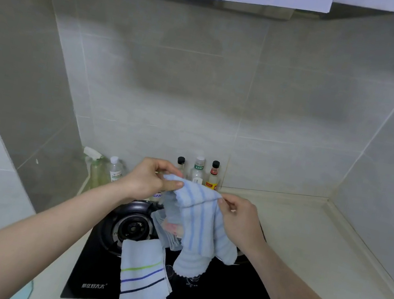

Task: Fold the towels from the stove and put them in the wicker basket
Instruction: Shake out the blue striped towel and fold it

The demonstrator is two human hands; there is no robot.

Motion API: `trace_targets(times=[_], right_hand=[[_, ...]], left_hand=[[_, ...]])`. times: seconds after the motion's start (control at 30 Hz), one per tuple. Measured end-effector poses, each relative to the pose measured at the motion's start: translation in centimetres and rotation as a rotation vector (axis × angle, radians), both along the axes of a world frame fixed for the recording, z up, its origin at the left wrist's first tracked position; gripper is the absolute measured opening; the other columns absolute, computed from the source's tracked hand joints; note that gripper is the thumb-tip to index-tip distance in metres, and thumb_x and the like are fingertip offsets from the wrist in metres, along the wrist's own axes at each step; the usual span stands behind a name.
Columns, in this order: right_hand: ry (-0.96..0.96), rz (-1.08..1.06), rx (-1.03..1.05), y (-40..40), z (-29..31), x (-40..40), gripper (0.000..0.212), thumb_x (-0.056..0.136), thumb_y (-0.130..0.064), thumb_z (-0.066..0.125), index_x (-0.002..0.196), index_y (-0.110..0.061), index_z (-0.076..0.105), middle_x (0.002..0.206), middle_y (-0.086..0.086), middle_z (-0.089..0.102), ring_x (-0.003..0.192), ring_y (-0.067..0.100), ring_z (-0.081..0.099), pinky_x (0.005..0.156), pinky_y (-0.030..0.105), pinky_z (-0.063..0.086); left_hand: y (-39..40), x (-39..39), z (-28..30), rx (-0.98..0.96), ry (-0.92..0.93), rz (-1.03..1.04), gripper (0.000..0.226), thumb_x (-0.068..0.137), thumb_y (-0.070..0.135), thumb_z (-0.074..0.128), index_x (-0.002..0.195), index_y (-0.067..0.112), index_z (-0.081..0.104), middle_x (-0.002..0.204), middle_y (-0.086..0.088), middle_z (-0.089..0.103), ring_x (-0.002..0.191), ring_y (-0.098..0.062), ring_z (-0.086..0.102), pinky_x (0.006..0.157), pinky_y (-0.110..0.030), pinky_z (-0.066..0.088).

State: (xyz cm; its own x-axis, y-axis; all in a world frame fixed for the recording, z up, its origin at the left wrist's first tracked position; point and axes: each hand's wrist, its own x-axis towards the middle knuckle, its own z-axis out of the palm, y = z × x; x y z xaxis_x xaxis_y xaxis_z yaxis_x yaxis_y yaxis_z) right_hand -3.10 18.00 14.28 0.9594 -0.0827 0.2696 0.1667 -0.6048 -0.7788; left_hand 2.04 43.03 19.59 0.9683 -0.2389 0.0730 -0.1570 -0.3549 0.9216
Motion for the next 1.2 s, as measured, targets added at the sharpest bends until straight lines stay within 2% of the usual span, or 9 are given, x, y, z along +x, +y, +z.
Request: trace_targets(times=[0.1, 0.17, 0.4, 0.67, 0.77, 0.83, 1.0, 1.1, 1.2], right_hand=[[-0.03, -0.025, -0.005, -0.1, 0.2, 0.2, 0.019, 0.098, -0.016, 0.059, 0.089, -0.009, 0.074, 0.071, 0.004, 0.067, 0.075, 0.022, 0.062, 0.07, 0.031, 0.049], [-0.034, -0.027, -0.005, -0.2, 0.2, 0.1, 0.018, 0.098, -0.016, 0.059, 0.092, -0.015, 0.076, 0.07, -0.012, 0.067, 0.074, 0.005, 0.062, 0.071, 0.024, 0.049], [0.038, -0.004, -0.036, 0.0, -0.4, -0.5, 0.021, 0.1, -0.023, 0.058, 0.106, -0.028, 0.078, 0.097, -0.015, 0.074, 0.094, 0.005, 0.066, 0.081, 0.021, 0.051], [0.107, 0.01, -0.096, 0.6, -1.1, -0.5, 0.022, 0.101, -0.021, 0.057, 0.104, -0.029, 0.077, 0.094, -0.009, 0.054, 0.084, 0.0, 0.057, 0.072, 0.012, 0.04], [0.183, 0.056, 0.117, 2.0, -0.7, -2.1, 0.023, 0.097, -0.025, 0.063, 0.113, -0.04, 0.07, 0.098, -0.009, 0.057, 0.086, 0.007, 0.065, 0.07, 0.012, 0.045], [0.297, 0.144, 0.251, 3.3, -0.3, -3.6, 0.033, 0.09, -0.034, 0.072, 0.119, -0.043, 0.058, 0.102, -0.009, 0.061, 0.093, 0.006, 0.067, 0.076, 0.016, 0.047], [0.396, 0.316, 0.133, 5.9, -0.8, -5.6, 0.068, 0.068, -0.062, 0.081, 0.123, -0.041, 0.048, 0.11, -0.011, 0.065, 0.098, 0.003, 0.067, 0.088, 0.024, 0.055], [0.316, 0.258, 0.094, 6.4, -1.5, -5.1, 0.05, 0.074, -0.062, 0.075, 0.115, -0.038, 0.057, 0.103, -0.011, 0.071, 0.094, 0.003, 0.069, 0.086, 0.036, 0.058], [0.212, 0.152, 0.033, 5.3, -1.0, -4.4, 0.015, 0.091, -0.035, 0.065, 0.078, -0.032, 0.058, 0.073, -0.017, 0.065, 0.064, -0.001, 0.057, 0.068, 0.028, 0.052]], left_hand=[[1.0, 0.6, -1.1, 0.095, -0.058, 0.048, 0.009, 0.082, 0.015, 0.086, 0.086, 0.013, 0.079, 0.063, 0.007, 0.069, 0.055, -0.001, 0.052, 0.06, -0.017, 0.045], [1.5, 0.8, -1.7, 0.198, -0.141, 0.056, 0.011, 0.082, 0.022, 0.087, 0.08, 0.02, 0.077, 0.059, 0.016, 0.062, 0.056, -0.001, 0.049, 0.06, -0.018, 0.043], [1.8, -0.3, -1.8, 0.369, -0.341, -0.003, 0.051, 0.095, 0.039, 0.07, 0.06, 0.018, 0.039, 0.055, 0.011, 0.033, 0.055, -0.01, 0.03, 0.053, -0.024, 0.028], [1.0, -1.6, -0.4, 0.182, -0.227, 0.024, 0.056, 0.099, 0.042, 0.065, 0.061, 0.019, 0.03, 0.06, 0.006, 0.025, 0.059, -0.012, 0.025, 0.055, -0.03, 0.024], [-0.3, -2.2, -0.1, 0.16, -0.225, -0.002, 0.052, 0.101, 0.041, 0.061, 0.063, 0.019, 0.034, 0.06, 0.008, 0.026, 0.058, -0.01, 0.026, 0.055, -0.028, 0.025], [-1.0, -2.4, 0.0, 0.152, -0.213, -0.023, 0.052, 0.102, 0.041, 0.06, 0.063, 0.016, 0.036, 0.06, 0.006, 0.027, 0.058, -0.011, 0.026, 0.055, -0.03, 0.025], [-2.3, -2.5, 0.9, 0.103, -0.141, -0.122, 0.048, 0.102, 0.042, 0.058, 0.066, 0.014, 0.043, 0.062, 0.0, 0.027, 0.058, -0.012, 0.025, 0.054, -0.027, 0.027], [-2.8, -2.7, 2.1, 0.147, -0.12, -0.232, 0.047, 0.104, 0.036, 0.056, 0.067, 0.008, 0.045, 0.062, -0.001, 0.025, 0.055, -0.012, 0.024, 0.052, -0.024, 0.029], [-2.4, -2.7, 3.5, 0.155, -0.119, -0.281, 0.05, 0.105, 0.031, 0.056, 0.069, -0.002, 0.044, 0.064, -0.005, 0.022, 0.053, -0.013, 0.02, 0.047, -0.017, 0.028]])
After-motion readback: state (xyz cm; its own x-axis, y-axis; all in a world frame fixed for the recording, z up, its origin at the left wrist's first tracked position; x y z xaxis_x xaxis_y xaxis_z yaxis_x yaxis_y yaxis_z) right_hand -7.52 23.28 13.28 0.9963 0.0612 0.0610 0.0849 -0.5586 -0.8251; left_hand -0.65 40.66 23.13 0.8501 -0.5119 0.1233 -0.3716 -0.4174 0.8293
